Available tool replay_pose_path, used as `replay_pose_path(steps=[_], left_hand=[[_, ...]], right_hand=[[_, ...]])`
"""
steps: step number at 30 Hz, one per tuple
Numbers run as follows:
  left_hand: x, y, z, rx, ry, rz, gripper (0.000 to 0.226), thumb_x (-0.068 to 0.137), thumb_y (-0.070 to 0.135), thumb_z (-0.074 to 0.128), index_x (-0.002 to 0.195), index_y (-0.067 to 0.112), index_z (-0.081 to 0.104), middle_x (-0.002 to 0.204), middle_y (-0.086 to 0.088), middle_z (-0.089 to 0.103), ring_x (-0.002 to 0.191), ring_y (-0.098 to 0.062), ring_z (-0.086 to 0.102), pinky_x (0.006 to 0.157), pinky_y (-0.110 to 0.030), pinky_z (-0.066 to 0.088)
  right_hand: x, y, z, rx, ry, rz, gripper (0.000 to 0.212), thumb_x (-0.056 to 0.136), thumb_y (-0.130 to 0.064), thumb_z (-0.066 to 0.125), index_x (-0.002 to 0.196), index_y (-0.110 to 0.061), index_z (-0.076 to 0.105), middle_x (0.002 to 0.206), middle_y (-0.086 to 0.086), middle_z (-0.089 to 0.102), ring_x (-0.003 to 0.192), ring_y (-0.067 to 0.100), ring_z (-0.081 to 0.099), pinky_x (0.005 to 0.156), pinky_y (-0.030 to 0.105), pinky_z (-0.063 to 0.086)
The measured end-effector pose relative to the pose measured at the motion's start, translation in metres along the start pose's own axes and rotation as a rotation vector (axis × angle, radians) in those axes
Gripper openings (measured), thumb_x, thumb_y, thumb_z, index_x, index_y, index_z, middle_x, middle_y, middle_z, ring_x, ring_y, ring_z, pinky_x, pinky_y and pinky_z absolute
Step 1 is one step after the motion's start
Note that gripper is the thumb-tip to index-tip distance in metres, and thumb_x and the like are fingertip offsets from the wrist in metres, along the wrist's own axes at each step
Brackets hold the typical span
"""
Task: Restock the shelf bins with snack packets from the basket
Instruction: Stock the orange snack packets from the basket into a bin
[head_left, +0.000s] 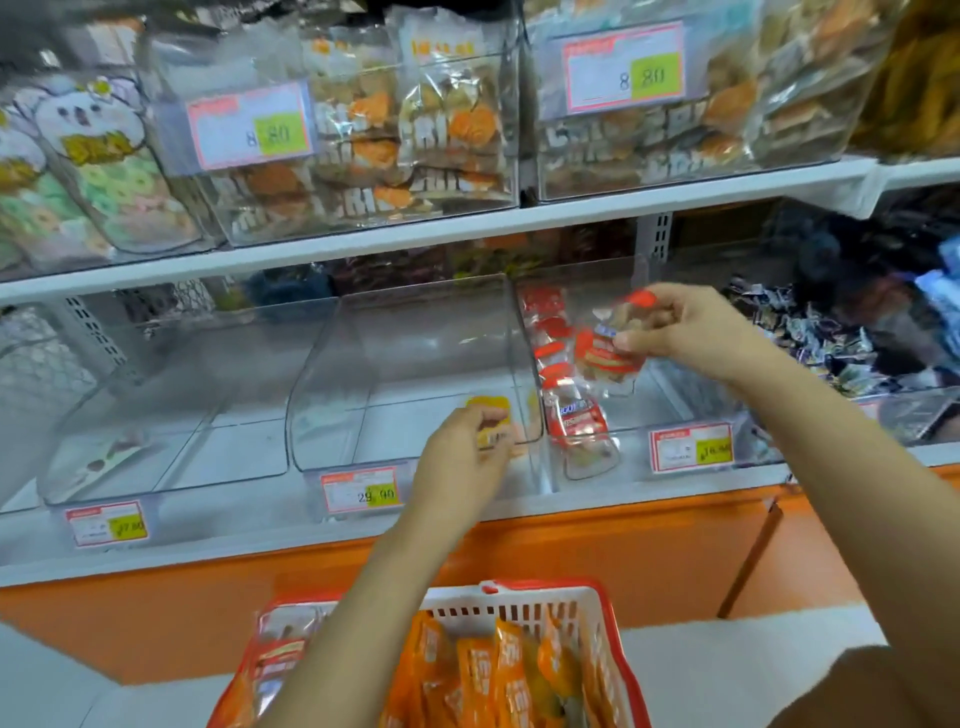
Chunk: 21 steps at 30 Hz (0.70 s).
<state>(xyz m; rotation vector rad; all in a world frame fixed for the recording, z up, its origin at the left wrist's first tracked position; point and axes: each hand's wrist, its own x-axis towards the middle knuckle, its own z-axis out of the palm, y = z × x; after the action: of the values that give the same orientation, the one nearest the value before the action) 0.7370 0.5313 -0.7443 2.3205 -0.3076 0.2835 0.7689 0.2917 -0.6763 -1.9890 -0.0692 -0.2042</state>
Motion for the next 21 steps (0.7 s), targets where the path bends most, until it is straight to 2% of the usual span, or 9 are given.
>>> replay_pose_path(steps=[3, 5, 7, 10, 12, 15, 18, 21], left_hand=[[0.0, -0.003, 0.012, 0.09, -0.056, 0.023, 0.023, 0.092, 0.021, 0.057, 0.113, 0.023, 0.066, 0.113, 0.009, 0.066, 0.105, -0.008, 0.057, 0.085, -0.012, 0.038], [-0.001, -0.004, 0.015, 0.194, -0.087, 0.047, 0.023, 0.092, 0.026, 0.054, 0.111, 0.028, 0.067, 0.11, 0.011, 0.068, 0.106, -0.011, 0.055, 0.091, -0.023, 0.041], [-0.002, -0.003, 0.015, 0.238, -0.097, 0.051, 0.025, 0.094, 0.028, 0.05, 0.115, 0.029, 0.065, 0.113, 0.012, 0.066, 0.109, -0.011, 0.05, 0.092, -0.025, 0.038], [-0.003, -0.004, 0.014, 0.235, -0.107, 0.05, 0.027, 0.095, 0.028, 0.048, 0.118, 0.03, 0.063, 0.117, 0.013, 0.063, 0.112, -0.01, 0.046, 0.092, -0.024, 0.036], [-0.003, -0.004, 0.014, 0.242, -0.116, 0.044, 0.027, 0.096, 0.029, 0.048, 0.119, 0.031, 0.062, 0.118, 0.014, 0.063, 0.112, -0.009, 0.045, 0.091, -0.023, 0.036], [-0.003, -0.006, 0.014, 0.243, -0.126, 0.051, 0.027, 0.095, 0.03, 0.048, 0.119, 0.032, 0.062, 0.119, 0.015, 0.062, 0.112, -0.008, 0.044, 0.088, -0.021, 0.033], [-0.004, -0.006, 0.012, 0.245, -0.135, 0.071, 0.028, 0.096, 0.03, 0.047, 0.119, 0.031, 0.061, 0.119, 0.015, 0.062, 0.111, -0.007, 0.043, 0.088, -0.02, 0.03], [-0.005, -0.006, 0.011, 0.235, -0.141, 0.082, 0.028, 0.096, 0.029, 0.048, 0.121, 0.03, 0.061, 0.12, 0.014, 0.061, 0.113, -0.008, 0.044, 0.089, -0.019, 0.028]], right_hand=[[0.009, 0.019, 0.006, -0.179, -0.077, 0.086, 0.018, 0.076, -0.001, 0.075, 0.093, -0.004, 0.068, 0.083, 0.011, 0.062, 0.077, 0.02, 0.058, 0.077, 0.035, 0.05], [0.013, 0.026, 0.014, -0.154, -0.185, 0.174, 0.019, 0.079, -0.001, 0.072, 0.097, -0.003, 0.067, 0.09, 0.01, 0.067, 0.082, 0.021, 0.064, 0.077, 0.033, 0.055], [0.017, 0.031, 0.022, -0.156, -0.3, 0.24, 0.019, 0.08, -0.001, 0.07, 0.099, -0.002, 0.066, 0.091, 0.009, 0.069, 0.084, 0.02, 0.067, 0.075, 0.03, 0.056], [0.022, 0.038, 0.038, -0.308, -0.43, 0.292, 0.011, 0.079, -0.002, 0.072, 0.081, -0.011, 0.065, 0.08, 0.004, 0.067, 0.076, 0.019, 0.064, 0.078, 0.032, 0.055], [0.026, 0.037, 0.045, -0.377, -0.436, 0.324, 0.019, 0.077, -0.002, 0.073, 0.072, -0.015, 0.06, 0.075, 0.0, 0.063, 0.072, 0.017, 0.061, 0.074, 0.03, 0.054], [0.03, 0.033, 0.049, -0.588, -0.361, 0.213, 0.023, 0.072, -0.002, 0.077, 0.074, -0.018, 0.061, 0.077, -0.008, 0.057, 0.074, 0.011, 0.056, 0.064, 0.022, 0.044], [0.028, 0.035, 0.053, -0.545, -0.357, 0.091, 0.028, 0.073, -0.001, 0.077, 0.09, -0.021, 0.068, 0.086, -0.013, 0.056, 0.075, 0.002, 0.052, 0.059, 0.017, 0.039], [0.025, 0.037, 0.055, -0.469, -0.368, 0.046, 0.009, 0.077, -0.025, 0.079, 0.083, -0.024, 0.072, 0.084, -0.012, 0.062, 0.076, 0.006, 0.056, 0.059, 0.018, 0.038]])
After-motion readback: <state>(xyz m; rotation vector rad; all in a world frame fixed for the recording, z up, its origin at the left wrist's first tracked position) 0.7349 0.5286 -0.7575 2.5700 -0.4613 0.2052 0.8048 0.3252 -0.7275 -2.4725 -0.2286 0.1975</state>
